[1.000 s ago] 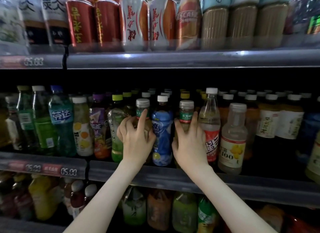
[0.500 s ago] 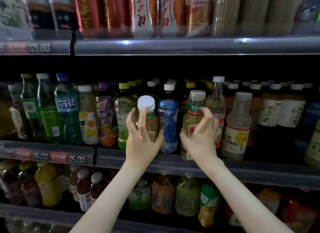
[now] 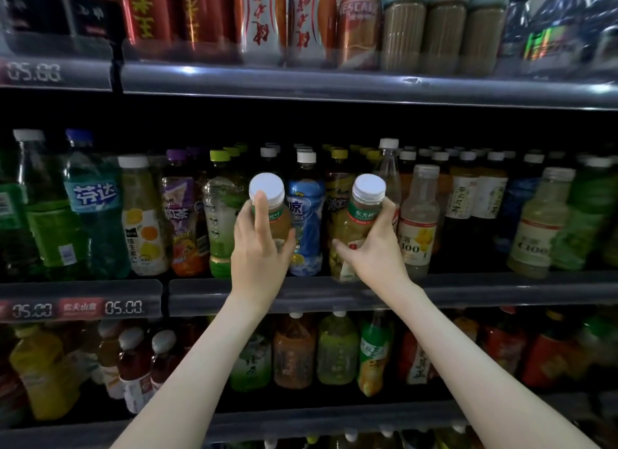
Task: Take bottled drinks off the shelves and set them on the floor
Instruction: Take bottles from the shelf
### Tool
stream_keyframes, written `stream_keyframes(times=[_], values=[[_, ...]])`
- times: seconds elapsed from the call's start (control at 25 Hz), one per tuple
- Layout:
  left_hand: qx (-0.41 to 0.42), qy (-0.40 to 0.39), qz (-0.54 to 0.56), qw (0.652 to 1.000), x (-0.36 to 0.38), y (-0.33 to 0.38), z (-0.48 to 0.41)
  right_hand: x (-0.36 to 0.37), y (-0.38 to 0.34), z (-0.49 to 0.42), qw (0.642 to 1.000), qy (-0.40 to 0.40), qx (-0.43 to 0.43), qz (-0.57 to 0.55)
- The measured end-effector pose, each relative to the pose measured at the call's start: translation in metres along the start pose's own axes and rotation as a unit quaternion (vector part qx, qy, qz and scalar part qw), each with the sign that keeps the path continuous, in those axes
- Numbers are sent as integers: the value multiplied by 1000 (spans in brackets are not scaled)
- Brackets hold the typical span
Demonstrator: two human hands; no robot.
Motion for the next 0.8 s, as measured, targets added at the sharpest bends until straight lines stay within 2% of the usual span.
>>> stream_keyframes(times=[0.12,0.2,0.28,0.36,0.44,0.6,0.8], values=[[39,62,28,997,-28,20,-1,-7,-13,14,999,42,-20,24],[51,74,44,995,-54,34,8,-18,-30,24,995,81,-61,10],[50,38,50,997,-76,45,25,-29,-52,37,992,73,-105,2],[7,-38,42,998,-96,52,53,-29,-74,59,993,6,-115,-18],[-79,-131,25,988,-114,50,86,-20,-84,95,994,-66,-66,-63],[-233,-279,-57,930,-160,41,167,12,-84,186,969,-187,92,-130],[-377,-354,-135,845,-244,26,269,54,-100,301,914,-313,209,-150]])
Point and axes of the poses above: each hand's wrist, its own z-axis away from the middle knuckle, its own x-axis out of the palm, y = z × x, the point moved 5 cm from there along -z, towards the middle knuckle, and after that the axes turned 13 degrees about -x, right-handed, at the moved point
